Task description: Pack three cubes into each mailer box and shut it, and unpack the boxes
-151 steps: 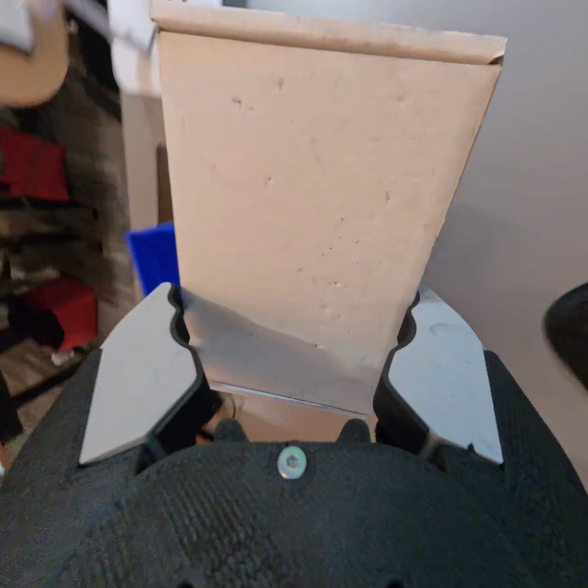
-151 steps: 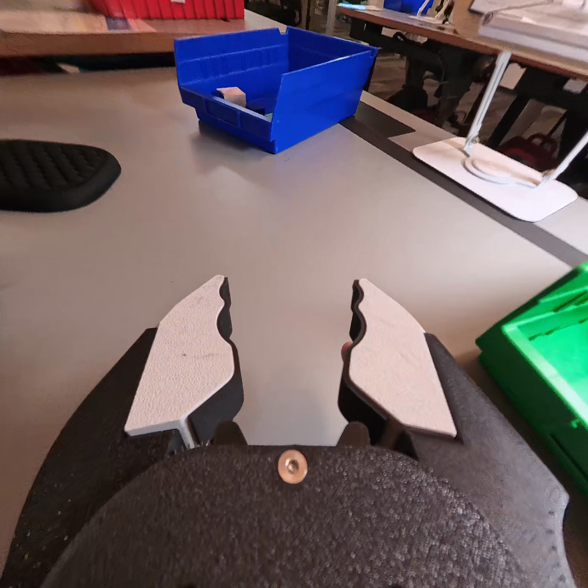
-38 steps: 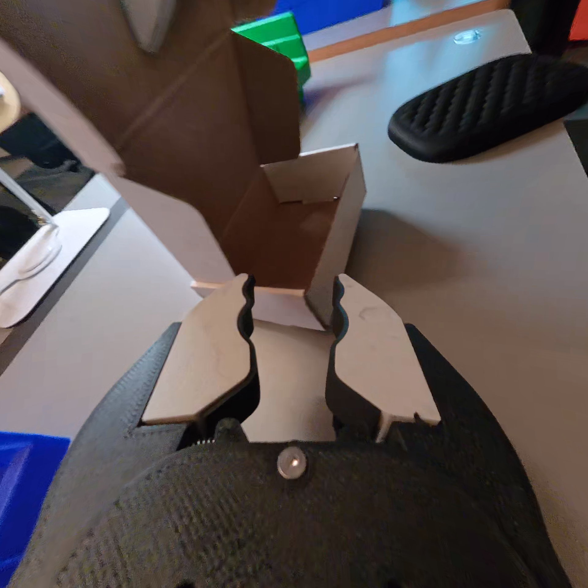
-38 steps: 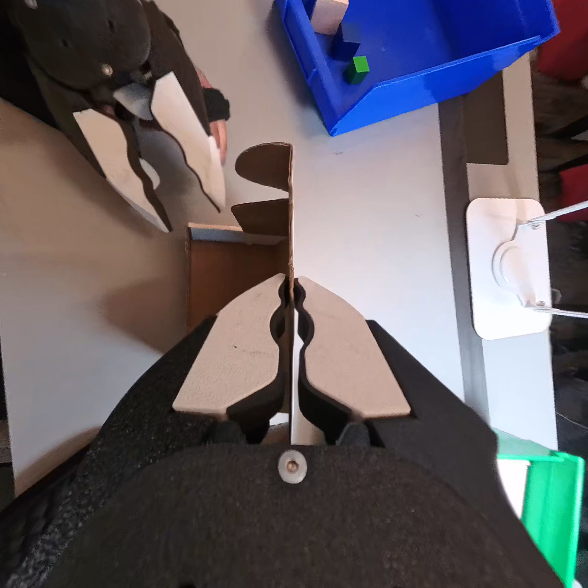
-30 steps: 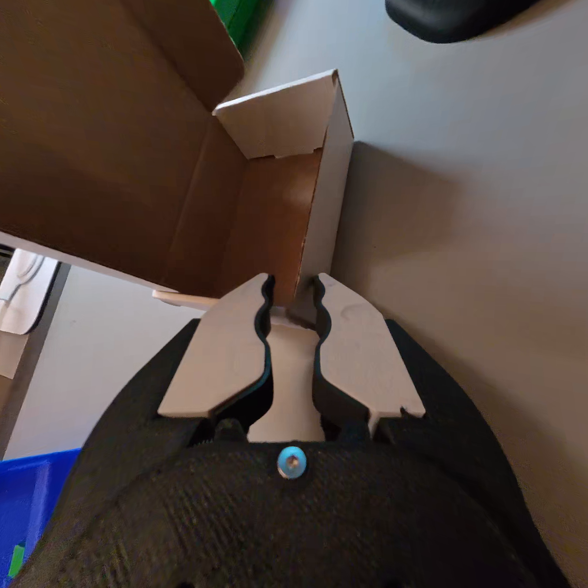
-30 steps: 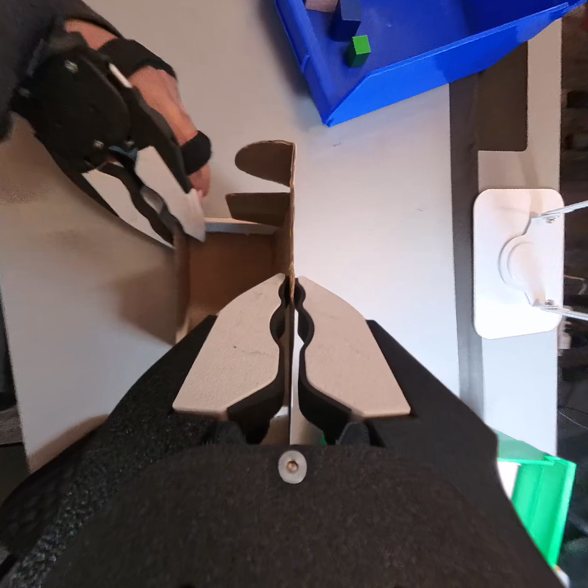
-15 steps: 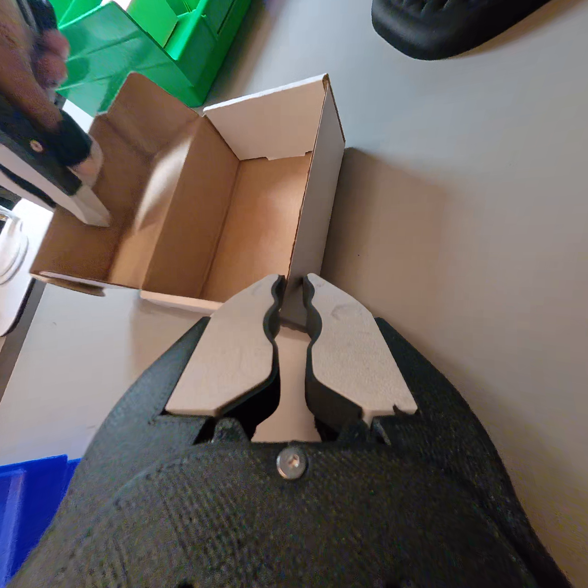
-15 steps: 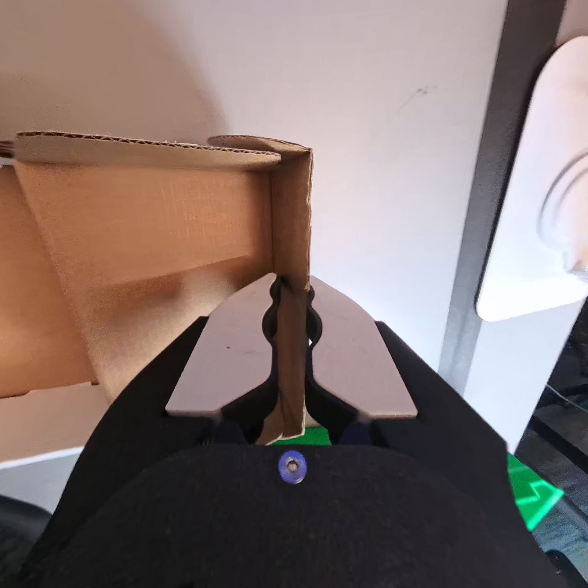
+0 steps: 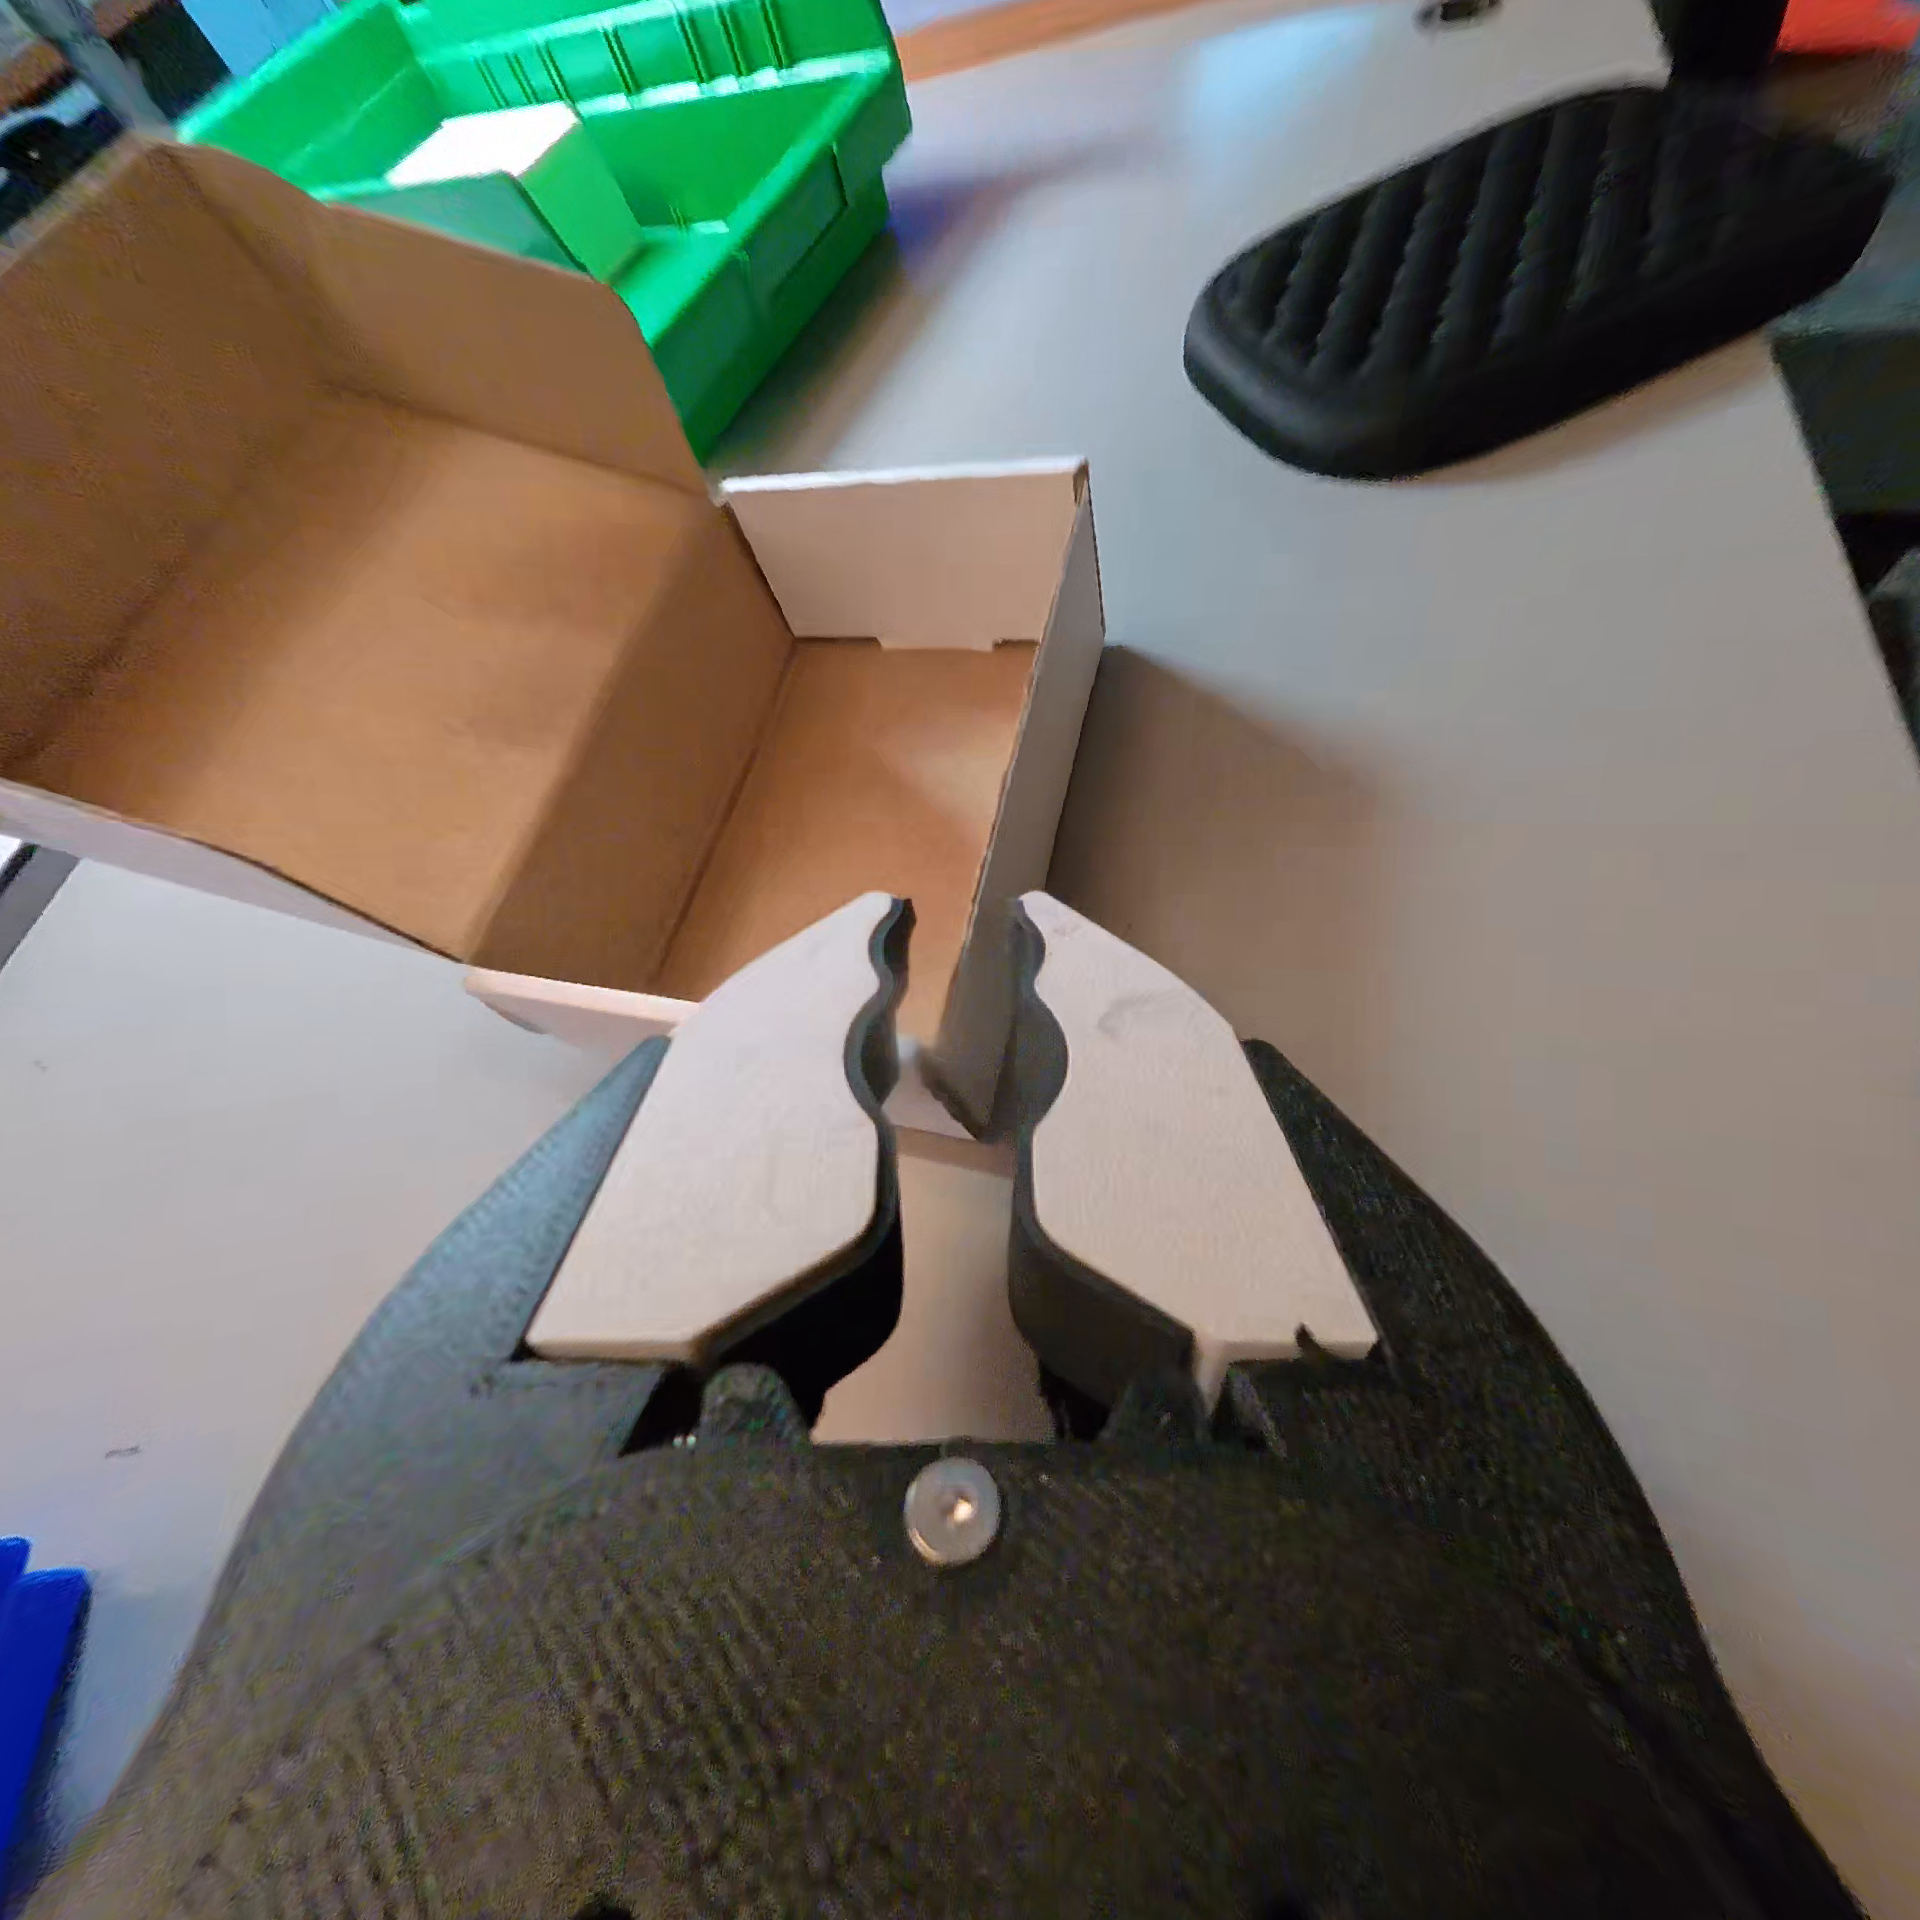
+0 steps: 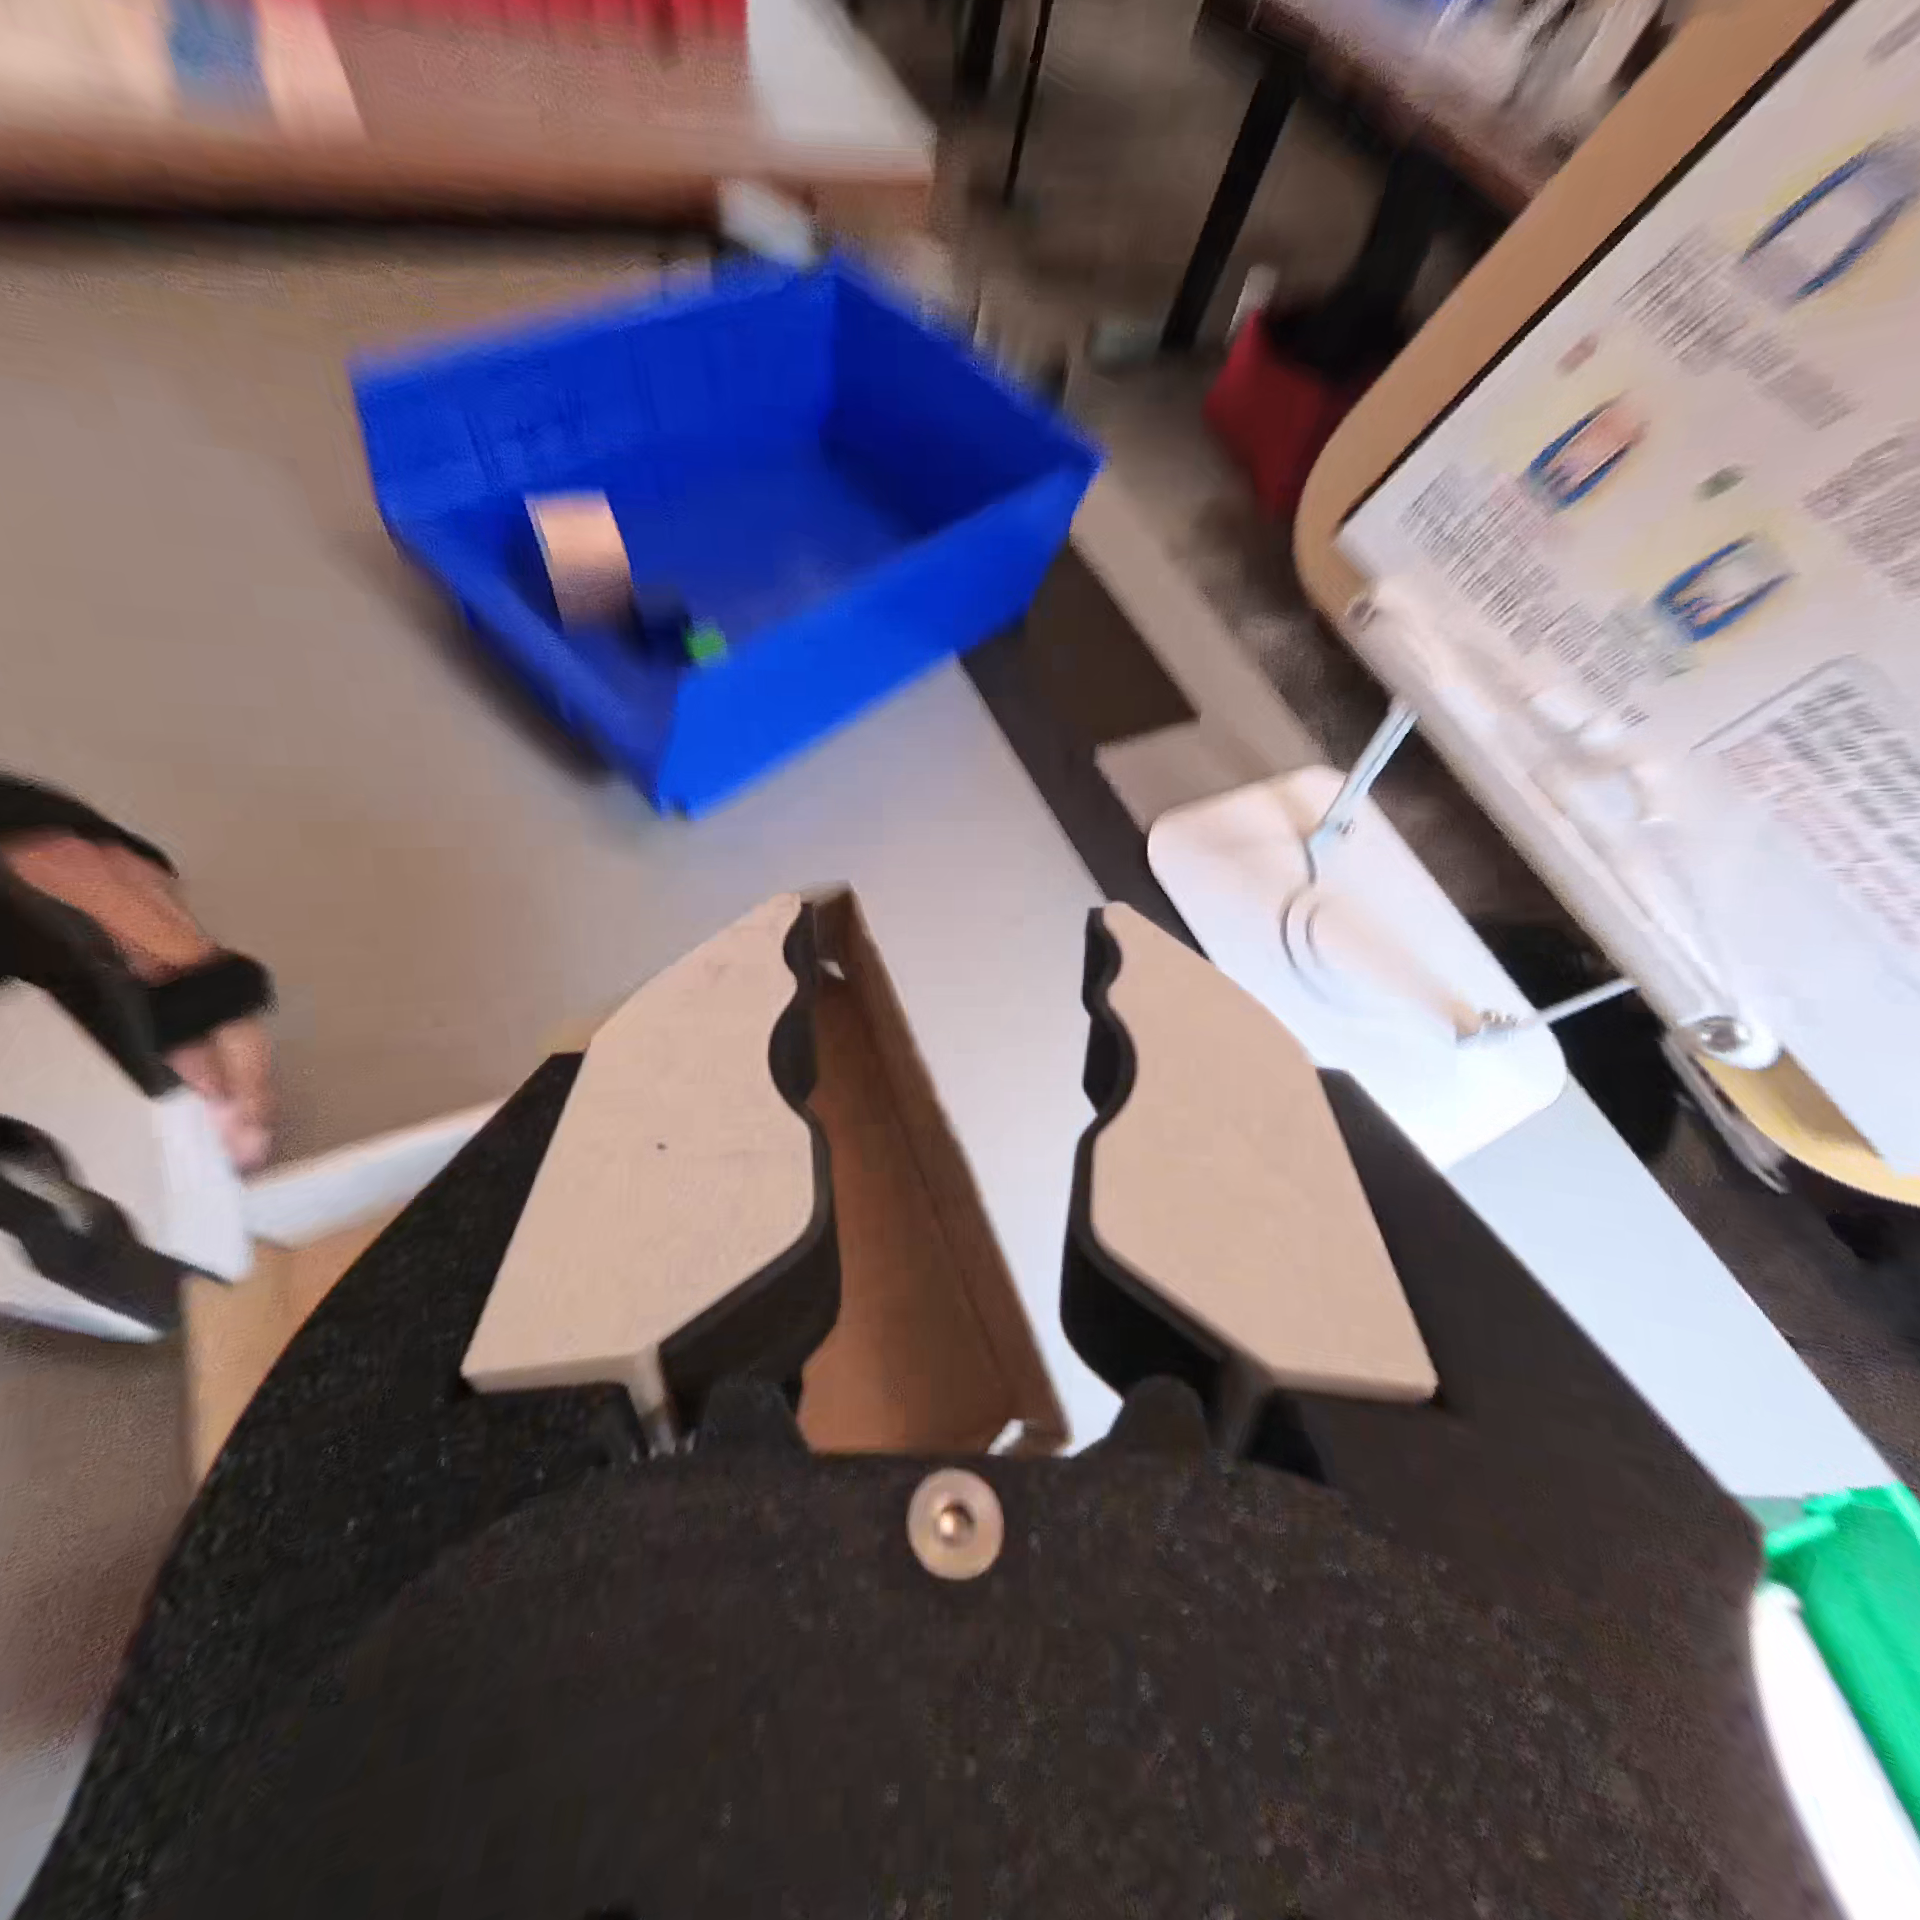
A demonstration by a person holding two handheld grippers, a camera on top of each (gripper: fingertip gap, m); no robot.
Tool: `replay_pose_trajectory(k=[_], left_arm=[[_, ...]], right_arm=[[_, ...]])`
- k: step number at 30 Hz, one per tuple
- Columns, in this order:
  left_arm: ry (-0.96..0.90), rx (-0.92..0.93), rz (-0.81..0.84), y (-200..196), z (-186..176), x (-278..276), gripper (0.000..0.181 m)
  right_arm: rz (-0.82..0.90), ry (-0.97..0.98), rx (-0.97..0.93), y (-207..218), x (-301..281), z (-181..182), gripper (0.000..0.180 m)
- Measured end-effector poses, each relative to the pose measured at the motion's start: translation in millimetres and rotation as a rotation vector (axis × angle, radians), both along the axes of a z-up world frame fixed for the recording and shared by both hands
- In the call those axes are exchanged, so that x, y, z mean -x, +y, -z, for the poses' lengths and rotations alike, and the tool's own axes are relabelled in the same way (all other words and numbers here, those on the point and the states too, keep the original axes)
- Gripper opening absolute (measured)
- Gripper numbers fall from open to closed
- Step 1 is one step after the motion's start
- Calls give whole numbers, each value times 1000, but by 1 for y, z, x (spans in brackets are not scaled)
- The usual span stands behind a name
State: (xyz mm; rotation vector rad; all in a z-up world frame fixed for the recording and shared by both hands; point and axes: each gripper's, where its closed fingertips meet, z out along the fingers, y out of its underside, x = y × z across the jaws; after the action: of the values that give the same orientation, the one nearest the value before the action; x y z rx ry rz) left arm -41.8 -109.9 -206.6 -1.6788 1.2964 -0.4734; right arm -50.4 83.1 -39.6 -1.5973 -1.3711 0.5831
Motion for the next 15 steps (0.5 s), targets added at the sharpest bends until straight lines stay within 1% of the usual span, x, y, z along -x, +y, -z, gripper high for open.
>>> replay_pose_trajectory(k=[1, 3, 4, 6, 8, 12, 15], left_arm=[[-33, 6, -5, 1, -6, 2, 18], [-102, 10, -24, 4, -22, 9, 21], [-139, 8, -39, 7, -31, 14, 22], [-195, -17, -97, 18, -49, 33, 26], [-220, -60, -181, 34, -67, 61, 30], [-243, -91, -355, 65, -98, 128, 33], [-162, -95, -474, 93, -104, 181, 37]], right_arm=[[13, 103, 6, -9, -9, -17, 48], [58, 265, 2, -24, -35, -36, 48], [88, 325, -9, -31, -49, -39, 47], [168, 411, -44, -40, -79, -32, 46], [240, 442, -69, -48, -106, -9, 45], [337, 432, -102, -60, -141, 55, 47], [360, 427, -103, -66, -151, 91, 46]])
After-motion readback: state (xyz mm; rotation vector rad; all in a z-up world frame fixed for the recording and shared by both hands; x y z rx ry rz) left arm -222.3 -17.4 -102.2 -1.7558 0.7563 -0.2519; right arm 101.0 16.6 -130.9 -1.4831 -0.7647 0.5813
